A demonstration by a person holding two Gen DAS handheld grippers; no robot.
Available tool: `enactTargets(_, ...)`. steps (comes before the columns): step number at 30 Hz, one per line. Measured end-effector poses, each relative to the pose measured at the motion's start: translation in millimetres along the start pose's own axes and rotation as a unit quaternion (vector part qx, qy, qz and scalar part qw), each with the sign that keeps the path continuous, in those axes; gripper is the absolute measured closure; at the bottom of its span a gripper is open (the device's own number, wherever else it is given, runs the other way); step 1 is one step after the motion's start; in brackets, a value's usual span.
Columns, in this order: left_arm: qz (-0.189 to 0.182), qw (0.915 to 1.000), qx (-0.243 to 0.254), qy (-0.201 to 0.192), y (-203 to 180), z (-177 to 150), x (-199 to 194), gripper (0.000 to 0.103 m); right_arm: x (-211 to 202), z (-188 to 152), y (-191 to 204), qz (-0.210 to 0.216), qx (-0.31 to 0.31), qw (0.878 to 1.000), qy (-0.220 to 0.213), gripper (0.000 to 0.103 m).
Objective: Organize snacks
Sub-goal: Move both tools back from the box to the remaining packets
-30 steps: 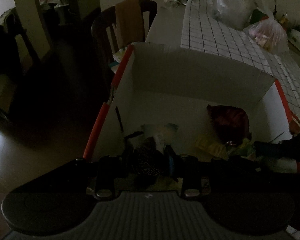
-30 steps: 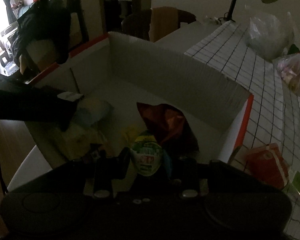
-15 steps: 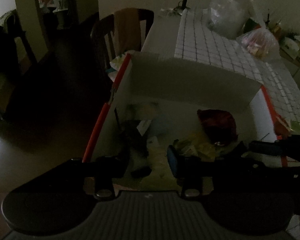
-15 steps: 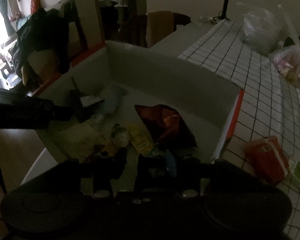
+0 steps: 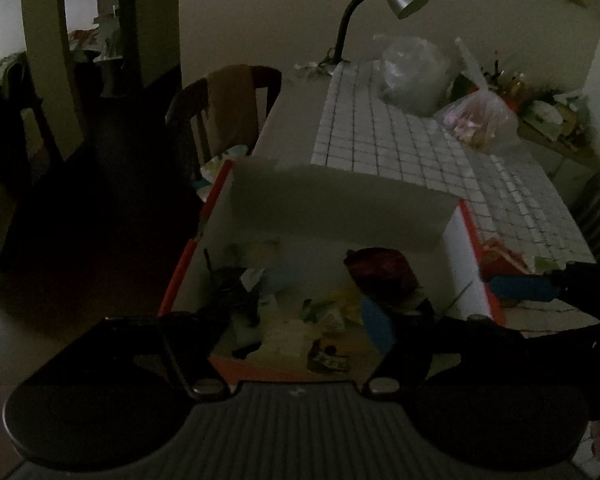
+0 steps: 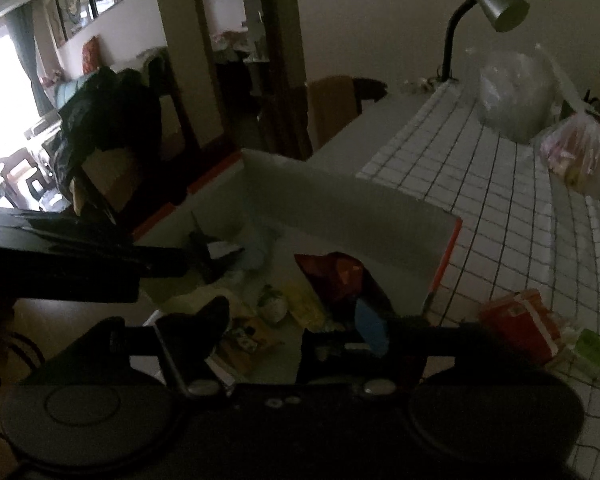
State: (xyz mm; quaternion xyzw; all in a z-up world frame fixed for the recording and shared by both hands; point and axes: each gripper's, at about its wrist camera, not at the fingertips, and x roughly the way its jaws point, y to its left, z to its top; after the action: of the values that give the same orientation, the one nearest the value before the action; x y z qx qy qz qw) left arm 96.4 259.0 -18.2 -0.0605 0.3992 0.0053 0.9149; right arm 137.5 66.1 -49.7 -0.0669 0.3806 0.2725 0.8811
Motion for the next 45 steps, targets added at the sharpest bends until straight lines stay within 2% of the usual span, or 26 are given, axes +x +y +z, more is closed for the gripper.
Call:
enactTargets(11,-0.038,0.9987,-0.007,-0.033,-23.1,-4.2,-25.9,0.015,-41.0,-9.9,-13.6,-0.01,0.02,0.999,-0.042,0.008)
enactTargets(19,-0.055,0.9977,0.004,-0.039,-57.3,-5.9,-28.5,0.011,-67.7,-24.3,-44.3,-0.024,0.053,0.996,-0.065,0.001)
enactTargets(27,-0.075,0.9962,0.028,-0.036,-115.7,-8.7,-22.1,0.007,-90.3,-45.2,-87.8,-0.033,0.075,0.994,-0.067,0.0)
enactTargets(34,-0.085,0.995,0.047,-0.02,-177.3,-12.2,-6.7,0.006,-109.7,-70.4,-144.5,-0.054,0.091,0.993,-0.055,0.0)
enactTargets(40,-0.073,0.9959,0.053,-0.002,-224.5,-7.8,16.0,0.006,-118.2,-84.8,-195.7,-0.073,0.099,0.991,-0.044,0.0)
enactTargets(45,-0.059,0.9968,0.052,0.016,-254.5,0.1,39.4,0.006,-117.2,-89.7,-236.4,-0.082,0.083,0.993,-0.034,0.0)
